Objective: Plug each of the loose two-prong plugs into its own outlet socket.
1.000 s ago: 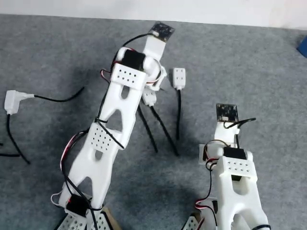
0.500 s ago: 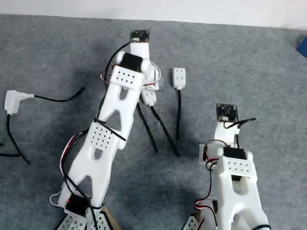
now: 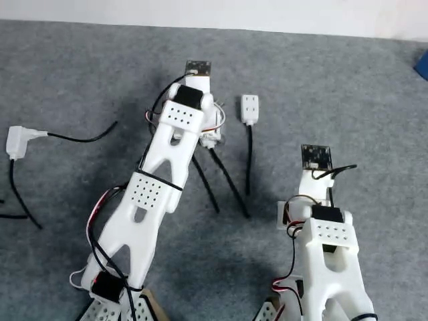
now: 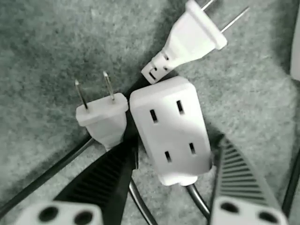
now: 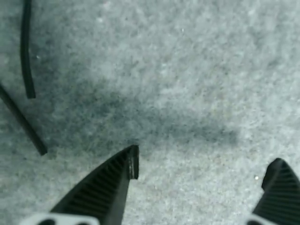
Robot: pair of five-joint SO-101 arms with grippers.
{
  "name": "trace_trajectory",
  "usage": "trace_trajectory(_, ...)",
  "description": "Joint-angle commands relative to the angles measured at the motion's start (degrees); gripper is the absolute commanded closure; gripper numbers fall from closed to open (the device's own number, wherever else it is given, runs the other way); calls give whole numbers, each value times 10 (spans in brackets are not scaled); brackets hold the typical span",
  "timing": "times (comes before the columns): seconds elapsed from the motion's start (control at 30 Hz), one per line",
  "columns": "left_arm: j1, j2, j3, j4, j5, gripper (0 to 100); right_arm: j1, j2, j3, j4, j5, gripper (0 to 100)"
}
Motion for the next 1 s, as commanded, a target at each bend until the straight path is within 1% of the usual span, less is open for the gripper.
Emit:
trace_trajectory(0.0, -2, 0, -28, -6, -59, 954, -5, -1, -1, -13, 1, 601)
trace_trajectory(0.03, 0, 0, -38, -4, -94, 1000, -5, -1, -1, -13, 1, 601)
trace_trajectory(0.1, 11, -1, -53, -3, -143, 982, -5, -1, -1, -13, 1, 601)
trace_trajectory(0.17, 22, -18, -49, 3, -178, 995, -6, -1, -1, -13, 1, 601)
trace_trajectory(0.3, 69, -87, -10, 6, -308, 993, -6, -1, -1, -13, 1, 601)
trace_trajectory(0.5, 113, -269, 125, 11, -319, 993, -6, -1, -1, -13, 1, 601)
trace_trajectory(0.57, 124, -338, 184, 13, -361, 993, -6, -1, 0, -13, 1, 601)
trace_trajectory(0.63, 134, -409, 262, 14, -422, 993, -6, 0, 0, -13, 1, 601)
trace_trajectory(0.7, 140, -481, 364, 14, -476, 994, -6, 0, 0, -13, 1, 601)
trace_trajectory(0.83, 148, -617, 625, 14, -529, 994, -6, 0, 0, -13, 1, 601)
trace_trajectory(0.97, 168, -748, 891, 10, -629, 994, -6, 0, 0, -13, 1, 601)
